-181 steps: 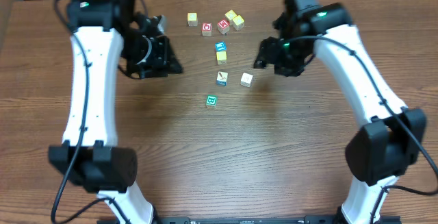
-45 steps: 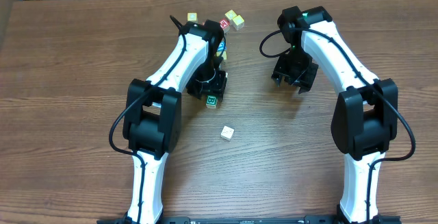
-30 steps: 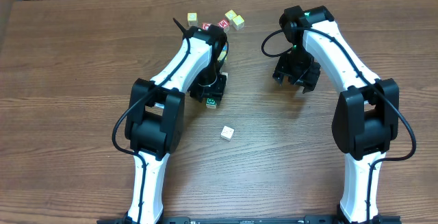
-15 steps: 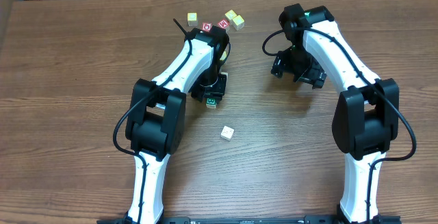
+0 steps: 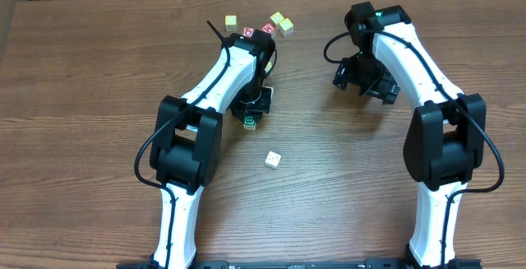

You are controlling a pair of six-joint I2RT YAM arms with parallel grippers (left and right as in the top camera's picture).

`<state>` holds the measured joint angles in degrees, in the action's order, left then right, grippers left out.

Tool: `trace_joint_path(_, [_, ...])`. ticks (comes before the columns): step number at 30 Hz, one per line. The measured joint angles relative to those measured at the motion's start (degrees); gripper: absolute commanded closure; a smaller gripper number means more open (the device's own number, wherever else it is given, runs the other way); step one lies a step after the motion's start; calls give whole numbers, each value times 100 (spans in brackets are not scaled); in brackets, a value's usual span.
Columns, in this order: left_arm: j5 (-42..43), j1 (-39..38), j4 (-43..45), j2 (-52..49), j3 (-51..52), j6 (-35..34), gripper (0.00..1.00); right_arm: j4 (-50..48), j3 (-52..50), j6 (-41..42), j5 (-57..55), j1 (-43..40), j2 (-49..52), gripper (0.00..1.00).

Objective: Flip 4 blocks

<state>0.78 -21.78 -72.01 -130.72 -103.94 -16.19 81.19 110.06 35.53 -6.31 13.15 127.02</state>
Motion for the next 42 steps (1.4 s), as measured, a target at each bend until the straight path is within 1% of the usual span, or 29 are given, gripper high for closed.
trace_joint_path(2, [0,0,-81,0,0,2,82,0,0,-4,-9,-7,0,0])
trace_joint_path(6, [-2,-7,-337,116,20,2,80,-2,0,0,-63,-9,0,0])
trace_joint_path(11, [28,-125,-774,651,24,-2,79,-24,2,0,-188,-9,0,0])
trace_joint_path(16, [70,-457,-1163,1408,24,-133,79,-7,0,2,-221,-9,0,0])
trace_joint_path(18, [70,-614,-1276,1565,24,-208,79,15,2,0,-227,-9,0,0])
trace_joint_path(22, [-22,-940,-1416,1631,74,-470,79,48,2,-2,-334,-9,0,0])
trace_joint_path(24, [-120,-1054,-1408,1631,278,-623,79,55,0,-2,-391,-11,0,0])
trace_joint_path(25, [-157,-1093,-1373,1633,426,-667,79,83,0,0,-420,-9,0,0])
trace_joint_path(31, [-238,-1108,-236,1681,1716,-796,79,136,0,2,-463,-9,0,0])
trace_joint_path(34, [-236,-1097,293,1683,2138,-796,80,138,-2,-2,-463,-9,0,0])
trace_joint_path(42, [-238,-1075,918,1683,2522,-796,80,136,0,0,-463,-9,0,0])
